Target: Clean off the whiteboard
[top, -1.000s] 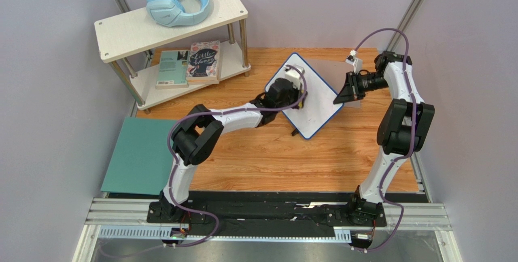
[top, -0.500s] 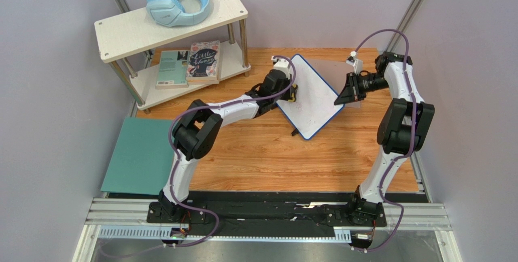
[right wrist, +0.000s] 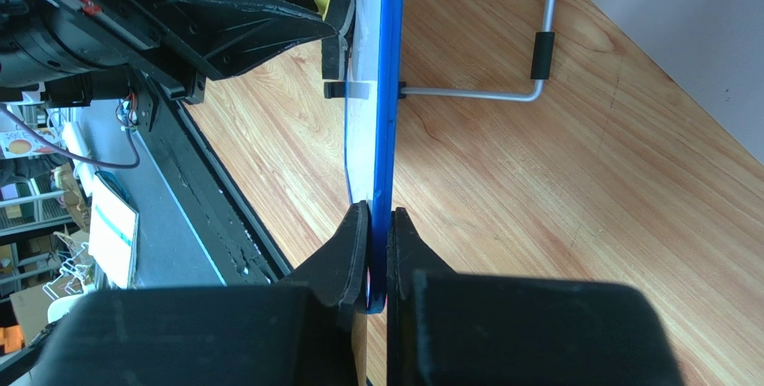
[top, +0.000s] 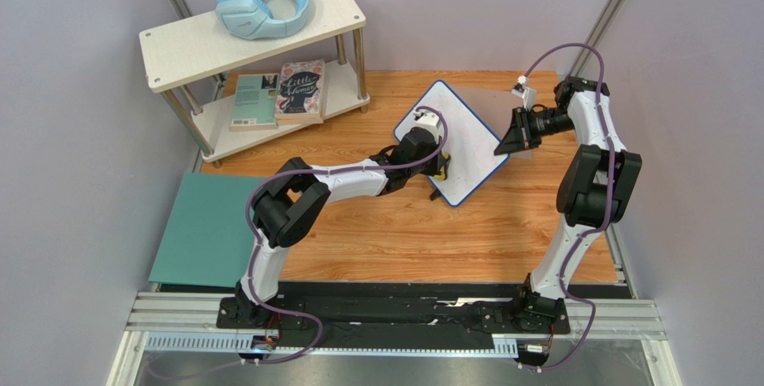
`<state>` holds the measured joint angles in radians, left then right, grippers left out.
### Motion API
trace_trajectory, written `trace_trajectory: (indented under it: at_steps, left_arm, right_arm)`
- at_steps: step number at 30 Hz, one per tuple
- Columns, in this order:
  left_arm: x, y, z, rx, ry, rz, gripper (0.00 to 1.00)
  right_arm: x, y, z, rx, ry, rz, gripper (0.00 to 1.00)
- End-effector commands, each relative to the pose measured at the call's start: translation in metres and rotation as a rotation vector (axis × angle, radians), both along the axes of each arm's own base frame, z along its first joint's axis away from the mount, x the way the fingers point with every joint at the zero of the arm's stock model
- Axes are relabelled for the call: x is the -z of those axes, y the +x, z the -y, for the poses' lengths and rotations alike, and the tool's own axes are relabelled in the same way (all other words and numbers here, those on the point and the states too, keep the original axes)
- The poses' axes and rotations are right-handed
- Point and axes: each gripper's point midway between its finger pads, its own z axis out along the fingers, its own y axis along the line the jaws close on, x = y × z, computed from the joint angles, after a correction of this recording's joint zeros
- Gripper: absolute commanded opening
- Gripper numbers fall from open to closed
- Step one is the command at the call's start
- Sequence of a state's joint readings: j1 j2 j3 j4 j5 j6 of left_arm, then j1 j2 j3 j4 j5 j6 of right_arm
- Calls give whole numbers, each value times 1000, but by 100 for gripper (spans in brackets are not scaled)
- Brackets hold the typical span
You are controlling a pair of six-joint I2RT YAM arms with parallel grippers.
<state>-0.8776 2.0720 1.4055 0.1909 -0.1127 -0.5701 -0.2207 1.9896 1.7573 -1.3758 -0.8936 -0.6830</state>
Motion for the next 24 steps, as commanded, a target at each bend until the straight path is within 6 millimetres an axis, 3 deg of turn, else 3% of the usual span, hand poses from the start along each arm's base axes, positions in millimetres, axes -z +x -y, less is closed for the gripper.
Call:
trace_trajectory:
  at_steps: [1,7,14,21,24]
  left_arm:
    - [31,-4,-6,-37,-34,-181,0]
    - [21,46,-46,-253,-181,-275,0]
    - [15,87,-75,-454,-135,-232,0]
    - [11,113,-68,-471,-132,-205,0]
    - [8,104,-51,-435,-181,-226,0]
  right_arm:
    - [4,1,3,-104,-94,87,0]
    - [6,-2,3,-113,-95,82,0]
    - [6,-3,2,-116,-89,82,0]
    - [7,-3,2,-117,-89,84,0]
    - [6,-2,2,-117,-87,86,0]
